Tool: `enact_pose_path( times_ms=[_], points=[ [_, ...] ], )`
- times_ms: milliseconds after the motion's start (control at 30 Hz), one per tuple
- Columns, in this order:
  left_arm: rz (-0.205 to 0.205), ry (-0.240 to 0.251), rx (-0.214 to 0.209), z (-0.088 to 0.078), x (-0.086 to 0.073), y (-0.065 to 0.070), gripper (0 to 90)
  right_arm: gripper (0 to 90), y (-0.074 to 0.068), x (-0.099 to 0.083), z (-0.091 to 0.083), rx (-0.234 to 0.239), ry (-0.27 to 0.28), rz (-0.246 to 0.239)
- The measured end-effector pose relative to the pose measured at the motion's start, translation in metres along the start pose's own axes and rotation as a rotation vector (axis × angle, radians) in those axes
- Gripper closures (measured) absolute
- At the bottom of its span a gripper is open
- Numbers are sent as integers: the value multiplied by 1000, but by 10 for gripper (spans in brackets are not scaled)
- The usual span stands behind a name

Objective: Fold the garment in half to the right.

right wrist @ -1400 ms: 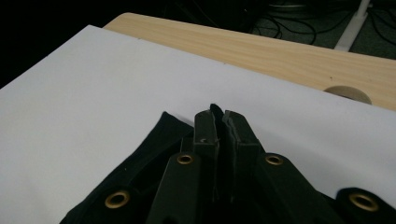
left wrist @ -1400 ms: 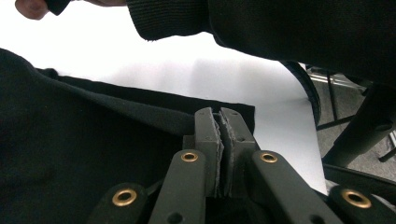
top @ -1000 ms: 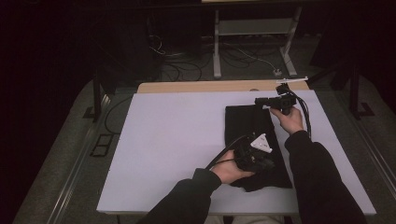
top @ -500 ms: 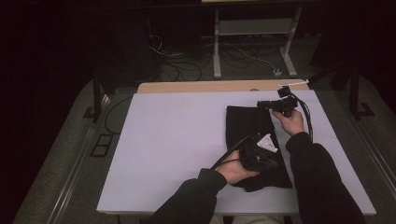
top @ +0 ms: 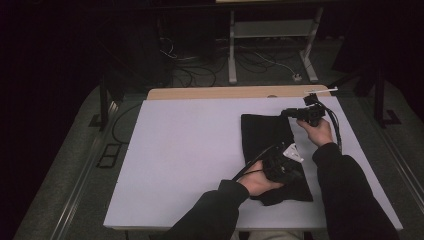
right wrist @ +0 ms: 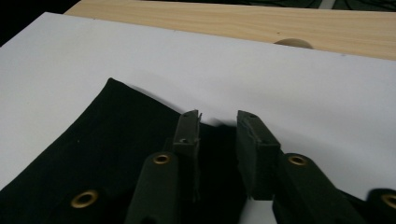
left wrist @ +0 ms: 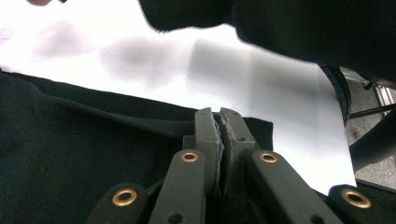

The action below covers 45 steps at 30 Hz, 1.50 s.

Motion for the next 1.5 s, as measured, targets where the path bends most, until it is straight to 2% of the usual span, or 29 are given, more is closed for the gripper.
enact_pose_path(
  times_ms=[133, 233, 567, 867, 967, 1100, 1133, 1167, 1200, 1233, 1300, 1367, 1500],
  points=[
    [-3, -2, 5, 4, 2, 0, 858, 526, 8, -6, -14, -21, 13, 21],
    [5, -16, 8, 7, 4, -1, 858, 473, 13, -9, -23, -30, 23, 30],
    [22, -56, 12, 19, 9, 2, 858, 245, 22, -12, -57, -31, 105, 57],
    [35, -92, 10, 31, 13, 7, 858, 141, 25, -32, -84, -35, 107, 50],
    [41, -101, 10, 32, 15, 8, 858, 128, 23, -38, -91, -37, 95, 39],
    [64, -137, 13, 32, 13, 8, 853, 52, 16, -48, -99, -67, 64, 10],
    [55, -134, 15, 33, 13, 8, 849, 39, 14, -50, -100, -74, 54, 5],
    [65, -151, 10, 32, 12, 7, 844, 33, 12, -52, -102, -79, 53, -1],
    [47, -145, 6, 33, 12, 8, 838, 31, 11, -54, -103, -80, 53, 0],
    [60, -155, -4, 32, 11, 8, 834, 28, 9, -56, -105, -82, 56, -3],
    [42, -140, -19, 32, 12, 9, 795, 22, 5, -59, -109, -84, 57, -6],
    [50, -148, -31, 29, 12, 10, 756, 12, 2, -61, -112, -85, 58, -13],
    [44, -119, -41, 22, 15, 10, 646, 8, -4, -63, -118, -84, 76, -25]
  ],
)
Point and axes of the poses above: each handheld gripper's, and its own axes: z roughly forward along the jaws, x roughly out of its top, y roughly to its right, the point moved 7 cm from there along z, roughly forward along the jaws, and after that the axes turned 7 degrees about -y, right-handed, at the moved point
